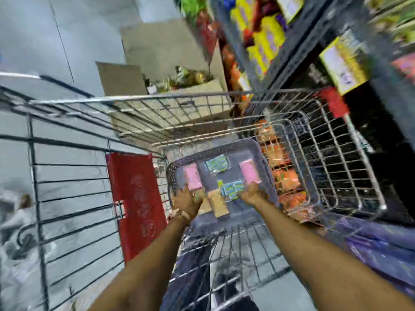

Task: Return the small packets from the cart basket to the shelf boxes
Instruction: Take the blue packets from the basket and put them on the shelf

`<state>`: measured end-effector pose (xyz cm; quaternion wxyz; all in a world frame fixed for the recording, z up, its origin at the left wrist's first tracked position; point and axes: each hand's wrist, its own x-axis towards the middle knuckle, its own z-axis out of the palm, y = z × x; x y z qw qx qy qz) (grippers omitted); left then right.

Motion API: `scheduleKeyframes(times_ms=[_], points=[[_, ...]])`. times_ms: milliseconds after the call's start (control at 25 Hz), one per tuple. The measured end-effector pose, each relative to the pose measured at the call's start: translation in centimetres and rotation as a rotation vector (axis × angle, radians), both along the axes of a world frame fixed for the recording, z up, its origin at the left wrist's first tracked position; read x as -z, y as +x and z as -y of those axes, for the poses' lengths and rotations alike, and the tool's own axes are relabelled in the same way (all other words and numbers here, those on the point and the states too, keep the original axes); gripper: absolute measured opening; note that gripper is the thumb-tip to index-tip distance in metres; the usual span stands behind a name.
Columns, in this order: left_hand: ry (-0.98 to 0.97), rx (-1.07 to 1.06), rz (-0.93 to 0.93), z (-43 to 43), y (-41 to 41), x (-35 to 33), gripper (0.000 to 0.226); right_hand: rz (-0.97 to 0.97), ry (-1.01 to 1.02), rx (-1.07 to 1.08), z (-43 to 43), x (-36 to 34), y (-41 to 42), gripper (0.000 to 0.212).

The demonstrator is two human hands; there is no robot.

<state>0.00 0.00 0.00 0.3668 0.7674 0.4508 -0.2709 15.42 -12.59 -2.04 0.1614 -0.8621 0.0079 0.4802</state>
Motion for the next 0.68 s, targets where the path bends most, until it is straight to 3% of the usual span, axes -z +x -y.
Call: scheduleKeyframes(times_ms=[80, 160, 240, 320, 480, 600, 680], points=[[0.125, -0.125, 0.007, -0.4, 0.9, 1.3, 0.075, -0.003, -0.06, 0.207, -0.4, 3.7, -0.8, 0.058], [0.249, -0.078, 0.061, -0.9, 2.4, 2.4, 0.076, -0.052, -0.079, 0.431, 0.8, 7.1, -2.1, 0.061], [0.318, 0.097, 0.202, -1.5, 4.6, 3.8, 0.07, -0.035, -0.084, 0.639, 0.1, 5.5, -3.3, 0.068], [0.379, 0.251, 0.293, -2.5, 7.3, 5.2, 0.063, -0.049, -0.14, 0.667, -0.4, 5.1, -3.6, 0.074], [0.457, 0.4, 0.271, -2.4, 10.9, 6.7, 0.056, -0.012, -0.035, 0.808, -1.9, 4.9, -2.9, 0.059], [0.318, 0.26, 0.172, -1.6, 11.4, 6.6, 0.057, 0.018, -0.001, 0.9, -2.3, 4.3, -2.3, 0.037], [0.231, 0.129, 0.136, -0.9, 11.2, 6.2, 0.044, -0.089, 0.099, 1.031, -2.5, 3.8, -2.3, 0.029]])
